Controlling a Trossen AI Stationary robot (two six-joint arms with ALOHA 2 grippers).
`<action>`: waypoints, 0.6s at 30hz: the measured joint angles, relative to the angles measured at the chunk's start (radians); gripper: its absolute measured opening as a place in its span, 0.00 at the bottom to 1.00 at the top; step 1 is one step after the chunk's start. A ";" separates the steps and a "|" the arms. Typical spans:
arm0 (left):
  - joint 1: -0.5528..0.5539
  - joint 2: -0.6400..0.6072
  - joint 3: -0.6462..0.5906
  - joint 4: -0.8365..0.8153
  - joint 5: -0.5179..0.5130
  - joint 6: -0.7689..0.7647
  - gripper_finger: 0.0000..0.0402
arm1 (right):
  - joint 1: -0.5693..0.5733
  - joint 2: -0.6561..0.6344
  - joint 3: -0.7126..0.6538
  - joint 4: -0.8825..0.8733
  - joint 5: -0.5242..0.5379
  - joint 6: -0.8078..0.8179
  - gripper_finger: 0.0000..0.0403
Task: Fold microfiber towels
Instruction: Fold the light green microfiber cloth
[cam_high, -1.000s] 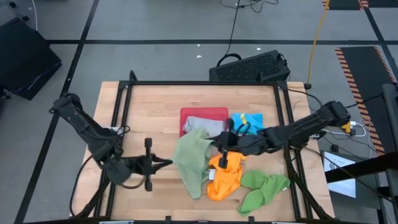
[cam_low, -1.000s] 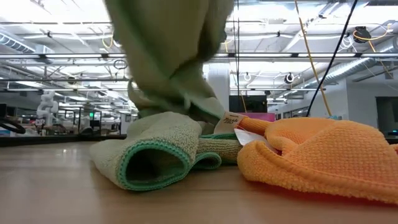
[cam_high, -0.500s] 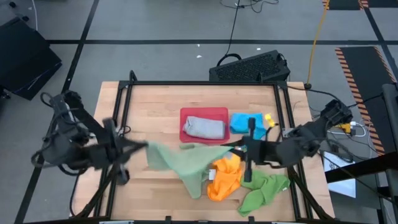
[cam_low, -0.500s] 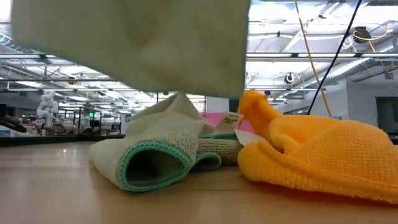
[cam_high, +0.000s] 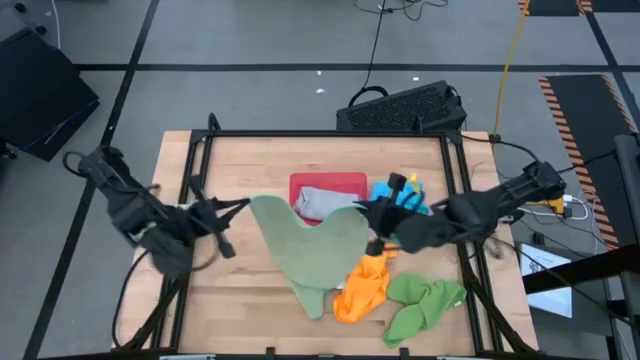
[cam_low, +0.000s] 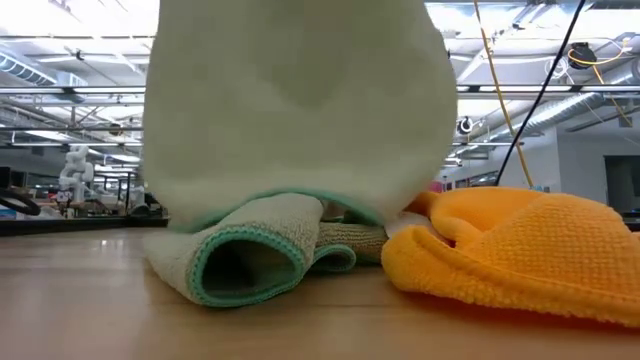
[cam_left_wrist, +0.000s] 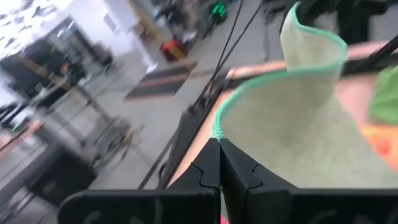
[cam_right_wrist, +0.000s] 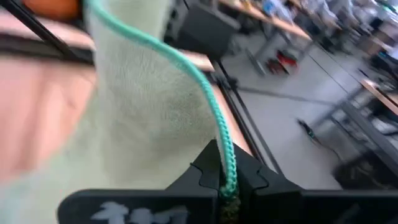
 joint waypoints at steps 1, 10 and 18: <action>0.015 0.000 -0.023 -0.032 0.001 -0.048 0.00 | -0.025 0.000 -0.029 0.004 0.001 0.000 0.00; 0.191 -0.013 -0.178 -0.064 0.087 -0.258 0.00 | -0.260 -0.001 -0.285 0.243 -0.042 -0.007 0.00; 0.239 -0.008 -0.360 0.259 0.278 -0.244 0.00 | -0.293 0.000 -0.534 0.622 -0.273 0.054 0.00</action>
